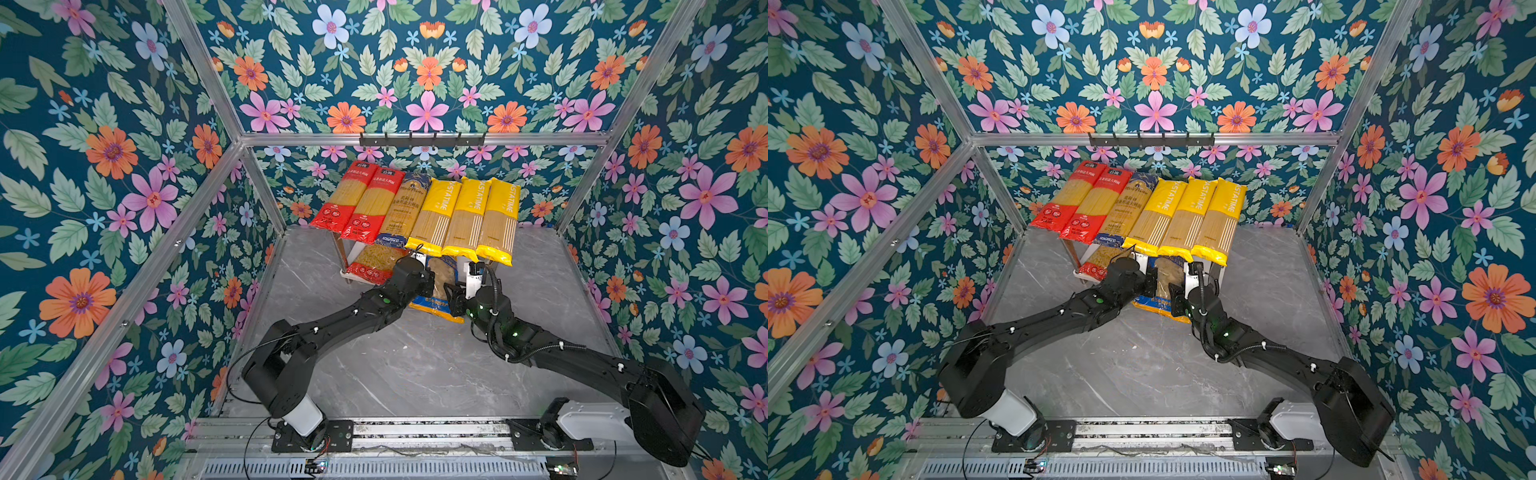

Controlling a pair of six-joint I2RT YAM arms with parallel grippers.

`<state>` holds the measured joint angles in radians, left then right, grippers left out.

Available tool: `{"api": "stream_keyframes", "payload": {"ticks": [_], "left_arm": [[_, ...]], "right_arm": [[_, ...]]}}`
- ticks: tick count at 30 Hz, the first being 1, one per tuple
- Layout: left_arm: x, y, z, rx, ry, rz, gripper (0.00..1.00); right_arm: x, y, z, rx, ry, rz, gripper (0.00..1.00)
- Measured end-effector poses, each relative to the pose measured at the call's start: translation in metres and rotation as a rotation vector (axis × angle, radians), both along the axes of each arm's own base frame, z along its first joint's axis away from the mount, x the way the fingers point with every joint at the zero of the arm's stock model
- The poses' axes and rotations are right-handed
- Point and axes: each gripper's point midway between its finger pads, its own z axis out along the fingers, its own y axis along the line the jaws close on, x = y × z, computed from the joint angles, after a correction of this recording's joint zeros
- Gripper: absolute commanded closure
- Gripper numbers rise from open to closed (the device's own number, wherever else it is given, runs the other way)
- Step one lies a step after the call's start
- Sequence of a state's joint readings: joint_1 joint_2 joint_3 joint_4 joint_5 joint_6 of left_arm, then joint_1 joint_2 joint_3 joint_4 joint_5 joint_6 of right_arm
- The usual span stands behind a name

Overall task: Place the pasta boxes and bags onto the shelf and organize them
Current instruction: 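Carry the upright bag with both grippers toward the lower shelf, then push the bag onto the lower shelf with the left gripper while right withdraws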

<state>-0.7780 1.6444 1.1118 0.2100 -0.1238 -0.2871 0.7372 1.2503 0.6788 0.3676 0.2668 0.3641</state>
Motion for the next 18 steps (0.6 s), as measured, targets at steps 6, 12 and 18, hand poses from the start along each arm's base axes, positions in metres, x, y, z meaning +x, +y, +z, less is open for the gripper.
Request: {"api": "stream_keyframes", "payload": {"ticks": [6,12,18], "left_arm": [[0.018,-0.020,-0.006,-0.017,0.005,-0.030,1.00],[0.029,-0.052,-0.005,-0.051,0.002,-0.093,1.00],[0.033,-0.093,-0.003,-0.093,-0.007,-0.179,1.00]], "right_arm": [[-0.030,-0.031,-0.008,0.002,0.034,-0.024,0.54],[-0.067,-0.070,-0.023,0.052,0.087,-0.080,0.54],[-0.083,-0.097,-0.033,0.061,0.114,-0.148,0.53]]}}
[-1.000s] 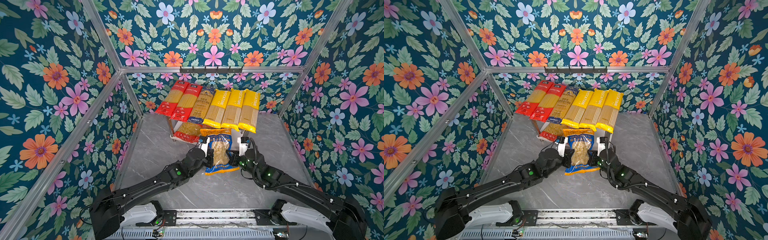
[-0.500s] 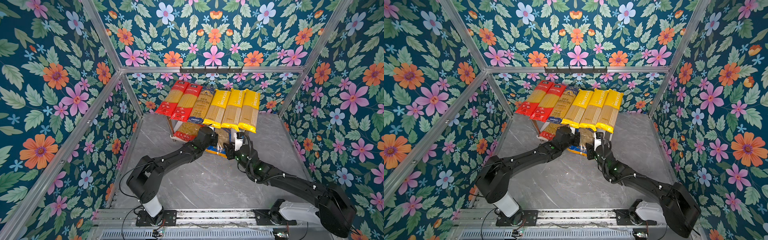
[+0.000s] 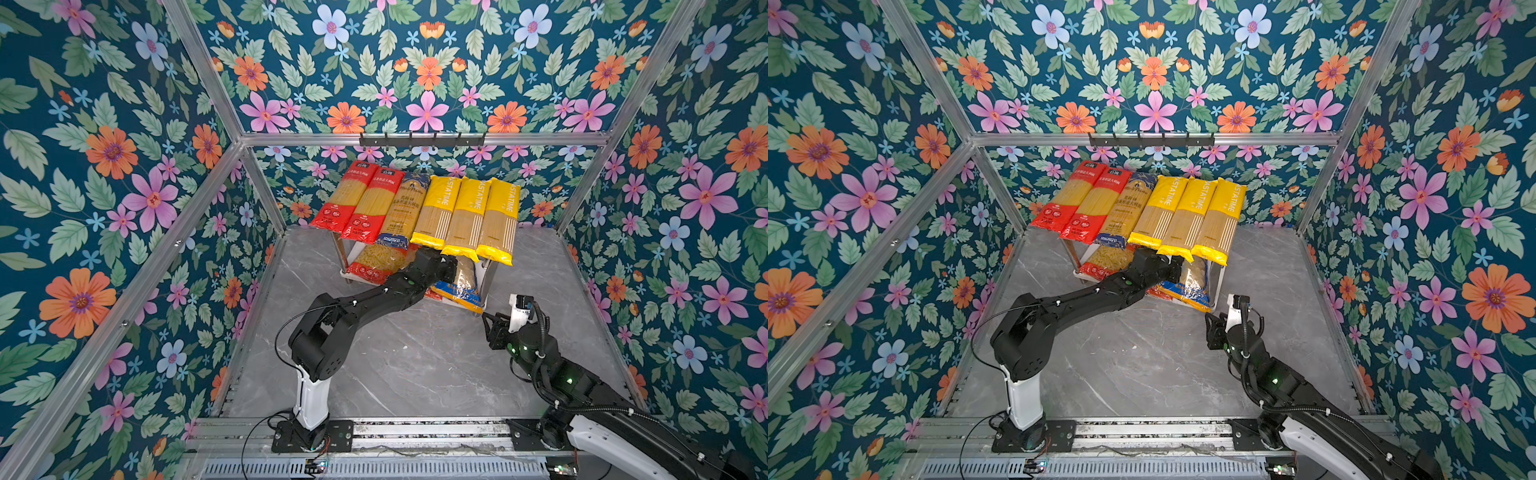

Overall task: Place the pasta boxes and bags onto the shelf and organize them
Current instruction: 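Push the bag onto the lower shelf with the left gripper while right withdraws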

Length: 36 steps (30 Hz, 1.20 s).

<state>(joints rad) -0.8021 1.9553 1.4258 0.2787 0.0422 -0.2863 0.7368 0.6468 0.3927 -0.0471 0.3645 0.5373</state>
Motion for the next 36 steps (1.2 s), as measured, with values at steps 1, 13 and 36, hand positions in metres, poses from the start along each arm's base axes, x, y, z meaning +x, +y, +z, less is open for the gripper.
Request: {"api": "stream_keyframes", "payload": {"ticks": [1,13,36], "left_arm": [[0.001,-0.006,-0.001,-0.005,0.000,-0.013,1.00],[0.013,-0.013,-0.054,0.067,0.117,-0.007,0.99],[-0.029,0.032,-0.018,0.074,0.184,0.023,0.50]], "right_arm": [[0.000,-0.002,-0.001,0.000,0.005,-0.008,0.54],[0.003,0.000,-0.022,-0.048,0.081,-0.023,0.54],[0.005,0.007,-0.032,-0.040,0.160,-0.023,0.53]]}}
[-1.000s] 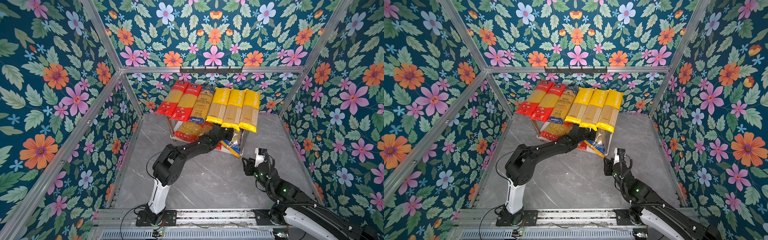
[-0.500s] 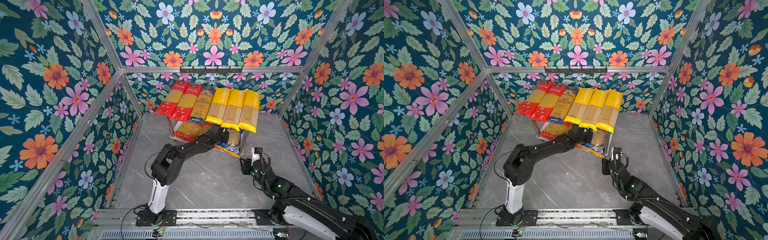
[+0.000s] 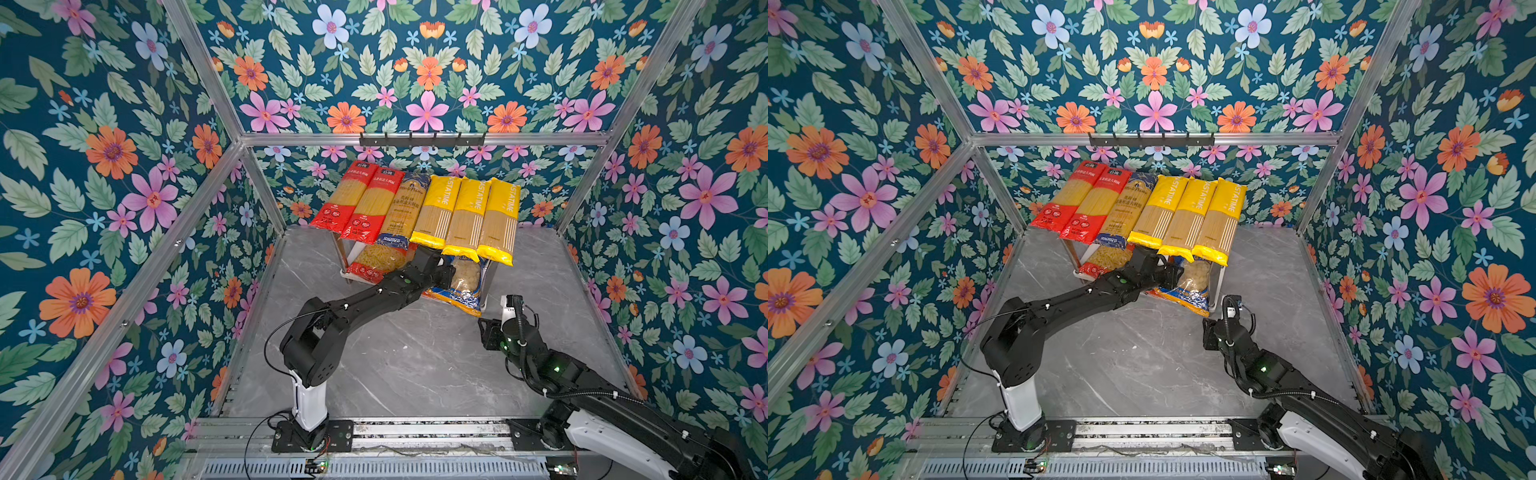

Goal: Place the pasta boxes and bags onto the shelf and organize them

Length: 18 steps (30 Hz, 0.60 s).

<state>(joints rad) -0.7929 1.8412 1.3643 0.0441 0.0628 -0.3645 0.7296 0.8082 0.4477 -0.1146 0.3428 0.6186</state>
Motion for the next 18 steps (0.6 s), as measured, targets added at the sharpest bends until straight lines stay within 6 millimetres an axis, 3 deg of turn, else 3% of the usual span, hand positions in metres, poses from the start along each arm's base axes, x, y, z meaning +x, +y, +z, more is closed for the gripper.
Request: {"api": "stream_keyframes", "payload": {"ticks": [8,14,18], "left_arm": [[-0.034,0.029,0.007,-0.003,0.013,0.018,0.47],[-0.088,0.058,-0.003,0.040,0.003,0.012,0.44],[-0.120,0.091,-0.010,0.075,-0.041,0.043,0.43]], "right_arm": [[-0.003,-0.008,0.007,0.003,0.007,-0.021,0.53],[-0.001,-0.028,0.014,-0.007,0.015,-0.073,0.52],[0.003,-0.049,0.015,-0.026,0.025,-0.126,0.50]]}}
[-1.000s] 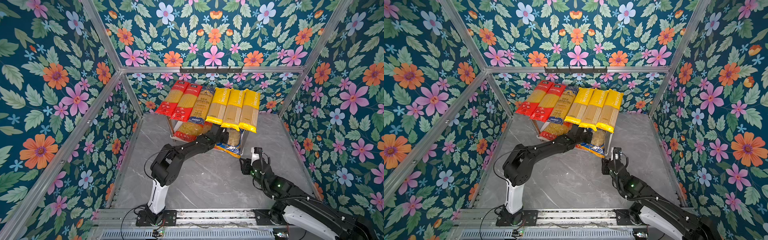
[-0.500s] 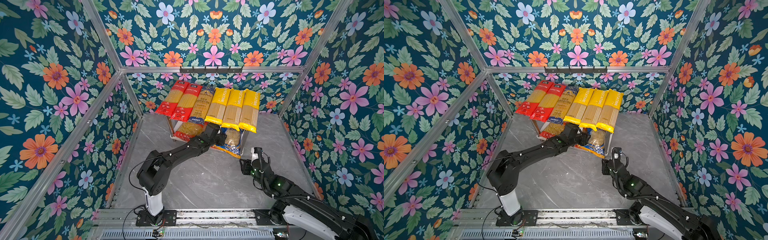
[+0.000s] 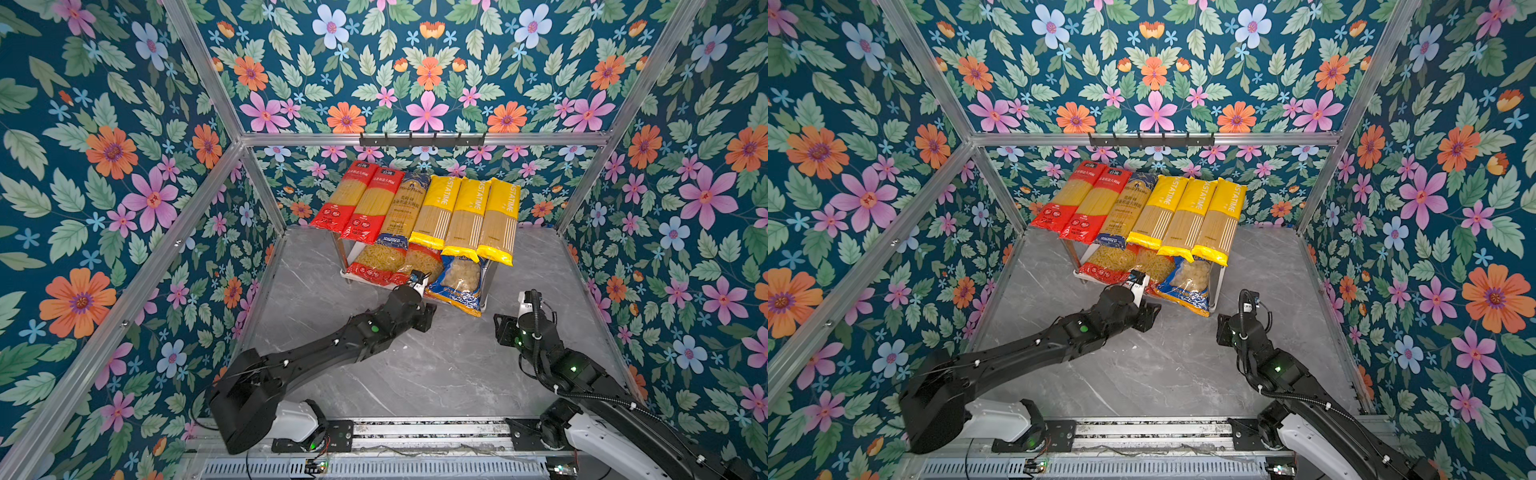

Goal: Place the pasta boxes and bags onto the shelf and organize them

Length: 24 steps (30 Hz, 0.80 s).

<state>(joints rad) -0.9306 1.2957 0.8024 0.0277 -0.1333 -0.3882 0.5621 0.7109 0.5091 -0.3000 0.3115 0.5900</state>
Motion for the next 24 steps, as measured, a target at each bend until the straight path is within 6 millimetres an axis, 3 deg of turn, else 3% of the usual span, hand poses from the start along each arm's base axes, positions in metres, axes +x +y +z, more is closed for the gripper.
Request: {"api": "stream_keyframes", "payload": {"ticks": [5,9,12,18,21,24], "left_arm": [[-0.021,0.070,-0.002,0.032,-0.139,0.116,0.33],[-0.027,0.113,0.015,0.052,-0.270,0.208,0.23],[-0.023,0.157,0.018,0.115,-0.385,0.359,0.18],[-0.005,0.269,-0.005,0.317,-0.516,0.798,0.17],[0.002,0.314,-0.011,0.361,-0.508,0.975,0.17],[0.013,0.338,-0.016,0.364,-0.496,1.049,0.18]], "right_arm": [[0.004,-0.028,-0.003,-0.039,0.016,-0.062,0.40],[0.010,-0.054,-0.001,-0.117,-0.018,-0.131,0.33],[0.014,-0.083,0.001,-0.212,-0.076,-0.231,0.30],[0.018,-0.128,-0.031,-0.389,-0.106,-0.377,0.30],[0.026,-0.136,-0.036,-0.417,-0.121,-0.412,0.30],[0.037,-0.137,-0.038,-0.433,-0.144,-0.421,0.30]]}}
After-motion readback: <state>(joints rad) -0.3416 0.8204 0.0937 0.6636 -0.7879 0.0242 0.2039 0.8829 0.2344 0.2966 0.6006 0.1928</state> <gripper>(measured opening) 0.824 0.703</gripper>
